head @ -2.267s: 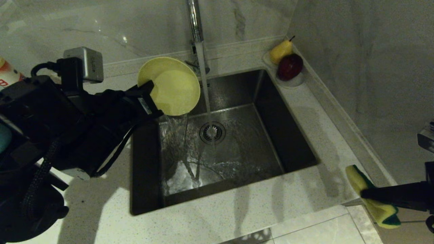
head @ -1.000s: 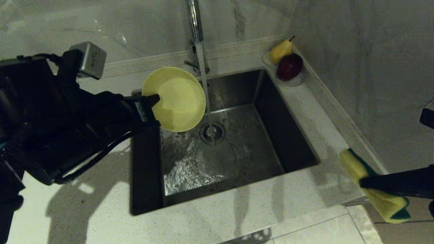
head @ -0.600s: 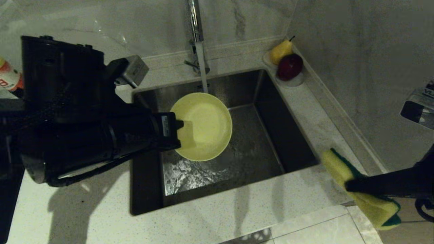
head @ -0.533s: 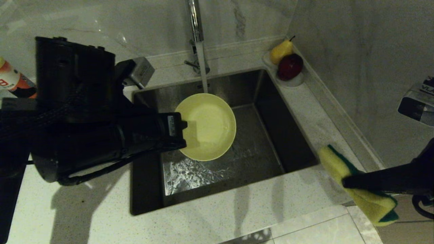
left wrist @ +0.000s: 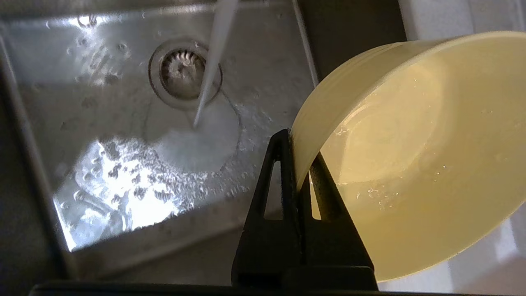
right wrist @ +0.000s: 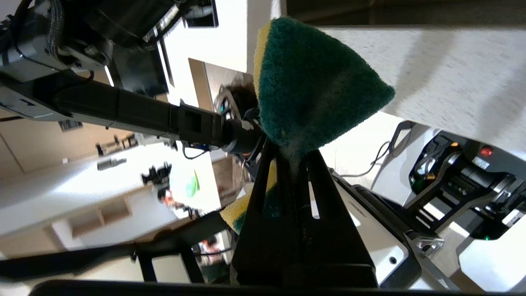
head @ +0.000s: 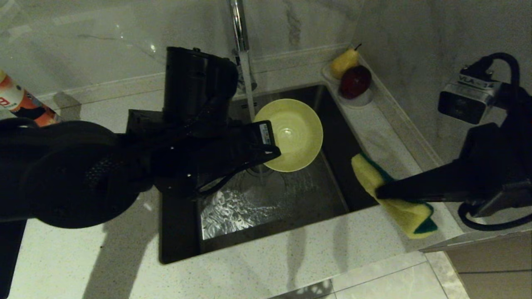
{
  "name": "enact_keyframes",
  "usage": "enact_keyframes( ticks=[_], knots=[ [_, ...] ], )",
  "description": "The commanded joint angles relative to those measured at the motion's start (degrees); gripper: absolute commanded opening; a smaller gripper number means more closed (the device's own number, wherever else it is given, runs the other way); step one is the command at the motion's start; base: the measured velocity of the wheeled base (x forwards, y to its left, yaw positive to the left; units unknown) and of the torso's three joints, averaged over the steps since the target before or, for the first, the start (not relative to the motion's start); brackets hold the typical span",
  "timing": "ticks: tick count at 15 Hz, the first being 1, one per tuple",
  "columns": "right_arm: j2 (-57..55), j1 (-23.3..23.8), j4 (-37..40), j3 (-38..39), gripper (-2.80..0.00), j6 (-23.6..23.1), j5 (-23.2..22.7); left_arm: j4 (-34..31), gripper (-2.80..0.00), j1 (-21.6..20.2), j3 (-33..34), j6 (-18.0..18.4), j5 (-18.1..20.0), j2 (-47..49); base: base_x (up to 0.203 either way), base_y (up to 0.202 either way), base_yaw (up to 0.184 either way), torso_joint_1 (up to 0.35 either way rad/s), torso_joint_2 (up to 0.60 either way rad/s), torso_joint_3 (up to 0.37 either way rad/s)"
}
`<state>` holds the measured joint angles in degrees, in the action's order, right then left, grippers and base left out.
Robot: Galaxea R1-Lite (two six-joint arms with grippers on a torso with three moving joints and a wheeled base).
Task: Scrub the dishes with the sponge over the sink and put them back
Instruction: Wipe the bowl
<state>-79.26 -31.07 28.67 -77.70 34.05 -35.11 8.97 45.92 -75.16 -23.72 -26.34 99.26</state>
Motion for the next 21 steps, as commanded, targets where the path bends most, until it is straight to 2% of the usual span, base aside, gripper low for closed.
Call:
enact_keyframes(
  ticks=[1, 4, 7, 15, 18, 21],
  knots=[
    [-6.06, -1.31, 0.96, -3.00, -2.80, 0.15, -0.21, 1.13, -2.80, 1.01, -0.52, 1.46, -2.64, 2.78, 0.000, 0.000, 0.000, 0.000, 0.00, 0.000],
    [-11.37, -2.16, 1.33, -7.46, -2.80, 0.22, -0.22, 1.36, -2.80, 0.92, -0.92, 1.75, -2.82, 3.27, 0.000, 0.000, 0.000, 0.000, 0.00, 0.000],
    [-14.00, -3.24, 1.55, -11.01, -2.80, 0.31, 0.14, 4.80, -2.80, 0.92, -2.45, 2.52, -3.17, 4.15, 0.000, 0.000, 0.000, 0.000, 0.00, 0.000],
    [-20.41, -2.77, 2.49, -19.51, -2.80, 0.65, 3.65, 6.06, -2.80, 1.94, 0.16, 3.03, -4.59, -0.71, 0.000, 0.000, 0.000, 0.000, 0.00, 0.000],
    [-22.21, -3.06, 6.61, -26.26, -2.80, 0.75, 4.13, 6.24, -2.80, 2.24, 1.17, 4.30, -4.59, -1.71, 0.000, 0.000, 0.000, 0.000, 0.00, 0.000],
    [-24.05, -3.35, 9.92, -32.39, -2.80, 0.75, 4.23, 10.97, -2.80, 2.24, 3.17, 6.01, -4.59, -1.90, 0.000, 0.000, 0.000, 0.000, 0.00, 0.000]
  ],
)
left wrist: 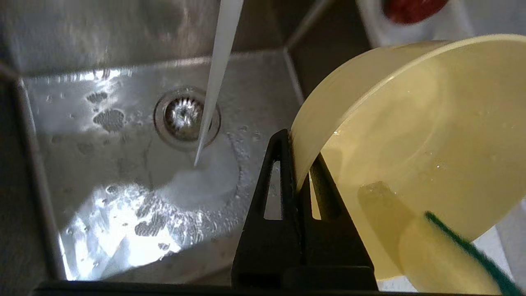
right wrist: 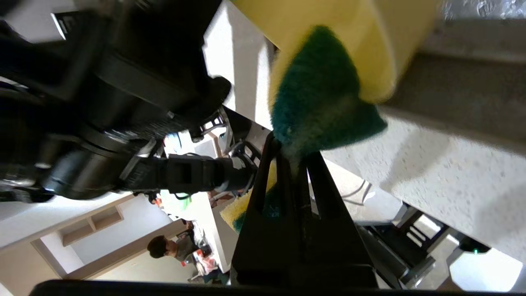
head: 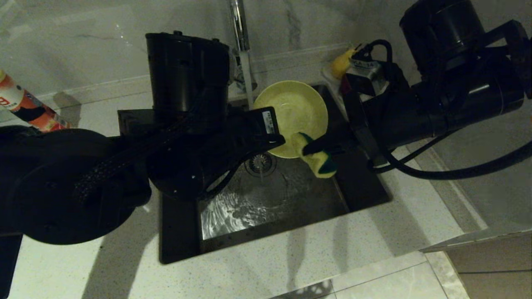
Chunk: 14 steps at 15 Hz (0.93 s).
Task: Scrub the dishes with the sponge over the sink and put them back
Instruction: Wipe the bowl
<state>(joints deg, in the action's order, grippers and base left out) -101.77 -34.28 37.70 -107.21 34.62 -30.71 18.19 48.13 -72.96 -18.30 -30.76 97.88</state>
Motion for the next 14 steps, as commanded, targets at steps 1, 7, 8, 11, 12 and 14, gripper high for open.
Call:
enact_keyframes(
  ticks=[1, 7, 8, 11, 12, 14],
  knots=[
    [-2.03, -0.17, 1.23, -3.53, -2.80, 0.18, -0.05, 3.69, -2.80, 0.04, 1.54, 1.60, -0.26, -0.81, 0.000, 0.000, 0.000, 0.000, 0.00, 0.000],
    [-2.47, -0.88, 0.44, -3.53, -2.80, 0.10, 1.70, 5.53, -2.80, 0.29, 4.03, 2.57, -0.11, -1.18, 0.000, 0.000, 0.000, 0.000, 0.00, 0.000],
    [-2.47, -0.96, -0.28, -3.53, -2.80, 0.09, 1.53, 6.18, -2.80, 0.44, 4.78, 2.58, -0.09, -1.12, 0.000, 0.000, 0.000, 0.000, 0.00, 0.000],
    [-2.56, -1.01, -1.32, -3.53, -2.80, 0.10, 1.70, 11.08, -2.80, 1.04, 8.22, 4.40, -0.15, -1.02, 0.000, 0.000, 0.000, 0.000, 0.00, 0.000],
    [-2.56, -0.96, -1.75, -3.53, -2.80, 0.10, 1.70, 12.88, -2.80, 1.15, 9.18, 5.22, -0.18, -1.08, 0.000, 0.000, 0.000, 0.000, 0.00, 0.000],
    [-2.29, -0.96, -1.75, -3.53, -2.80, 0.18, 1.53, 14.65, -2.80, 1.18, 10.72, 5.94, -0.28, -1.03, 0.000, 0.000, 0.000, 0.000, 0.00, 0.000]
  ],
)
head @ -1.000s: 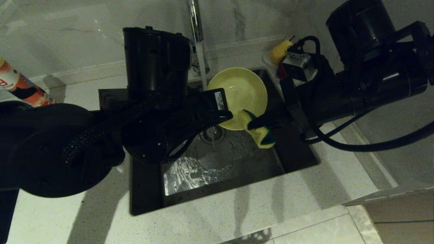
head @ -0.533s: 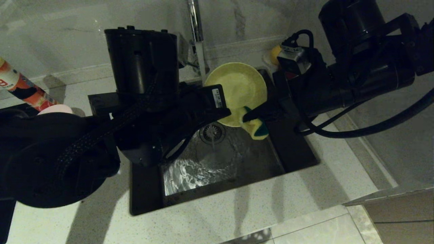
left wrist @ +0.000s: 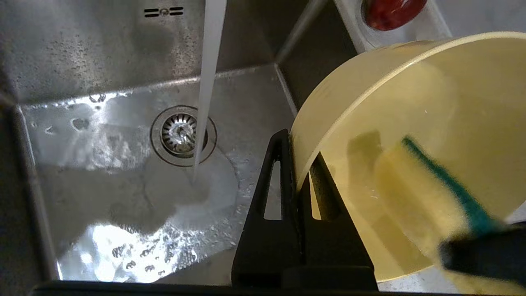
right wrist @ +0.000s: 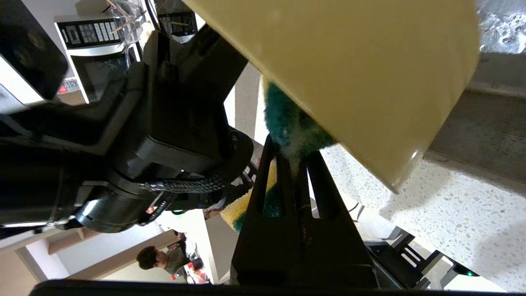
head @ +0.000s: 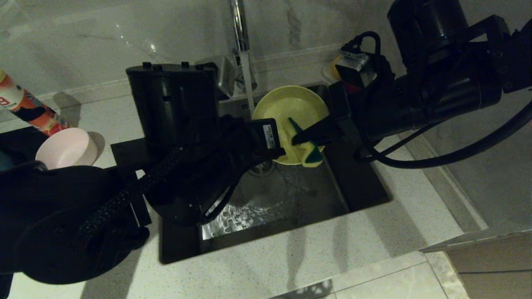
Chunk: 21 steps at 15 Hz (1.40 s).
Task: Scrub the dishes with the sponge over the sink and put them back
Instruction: Wipe the bowl
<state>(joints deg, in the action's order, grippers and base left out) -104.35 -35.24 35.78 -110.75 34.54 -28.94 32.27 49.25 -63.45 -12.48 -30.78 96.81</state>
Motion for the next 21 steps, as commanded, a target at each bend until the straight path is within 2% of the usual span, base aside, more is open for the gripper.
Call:
enact_keyframes(
  ticks=[1, 7, 13, 21],
  knots=[
    [0.76, -0.13, 0.17, 0.01, -2.80, 0.26, -0.24, 0.76, -2.80, 0.06, 1.66, 0.17, -0.54, 0.14, 0.000, 0.000, 0.000, 0.000, 0.00, 0.000],
    [0.50, 0.22, -0.39, 0.01, -2.80, 0.17, 0.82, 1.74, -2.80, 0.77, 2.04, -0.06, -0.86, -1.89, 0.000, 0.000, 0.000, 0.000, 0.00, 0.000],
    [1.45, 1.81, -1.59, -0.03, -2.80, 0.00, 0.82, 1.91, -2.80, 1.46, 5.55, 0.00, -0.77, -3.09, 0.000, 0.000, 0.000, 0.000, 0.00, 0.000],
    [2.22, 0.47, -1.81, 0.01, -2.80, 0.00, 0.66, 1.91, -2.80, 2.34, 7.37, 0.00, -0.59, -3.38, 0.000, 0.000, 0.000, 0.000, 0.00, 0.000]
  ],
)
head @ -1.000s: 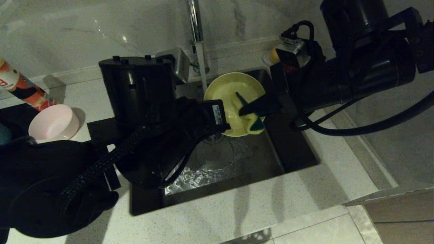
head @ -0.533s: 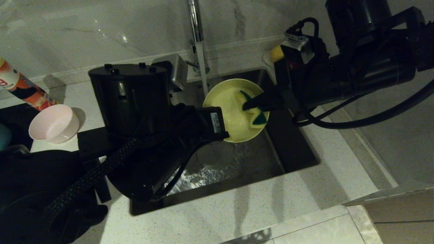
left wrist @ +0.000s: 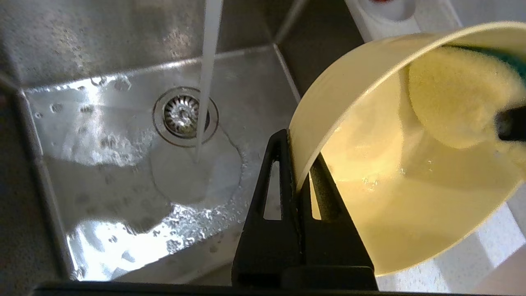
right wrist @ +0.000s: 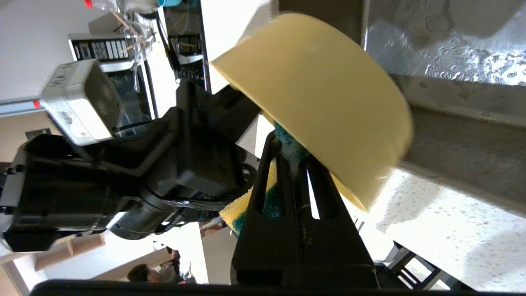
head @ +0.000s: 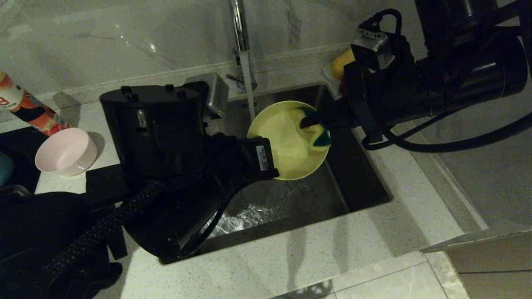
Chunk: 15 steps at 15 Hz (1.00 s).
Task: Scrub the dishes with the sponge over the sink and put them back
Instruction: Wipe the bowl
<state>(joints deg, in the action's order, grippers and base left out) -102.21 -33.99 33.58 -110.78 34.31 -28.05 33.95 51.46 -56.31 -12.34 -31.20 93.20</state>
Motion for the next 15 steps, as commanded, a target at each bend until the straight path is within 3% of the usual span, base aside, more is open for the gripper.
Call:
enact_keyframes(
  ticks=[1, 7, 15],
  knots=[
    [-0.31, -1.53, 0.65, 0.22, -2.80, 0.29, -0.19, 0.24, -2.80, 0.12, 0.12, -0.32, -0.18, 0.23, 0.000, 0.000, 0.000, 0.000, 0.00, 0.000],
    [-2.80, -4.14, 1.04, 0.73, -2.80, 0.48, -0.16, 2.14, -2.80, 0.05, -1.33, -0.86, -0.18, -0.03, 0.000, 0.000, 0.000, 0.000, 0.00, 0.000],
    [-0.44, -3.64, 0.86, 3.94, -2.80, 0.49, 1.07, 2.52, -2.80, -0.30, -1.67, -0.58, -0.44, -0.50, 0.000, 0.000, 0.000, 0.000, 0.00, 0.000]
  ],
)
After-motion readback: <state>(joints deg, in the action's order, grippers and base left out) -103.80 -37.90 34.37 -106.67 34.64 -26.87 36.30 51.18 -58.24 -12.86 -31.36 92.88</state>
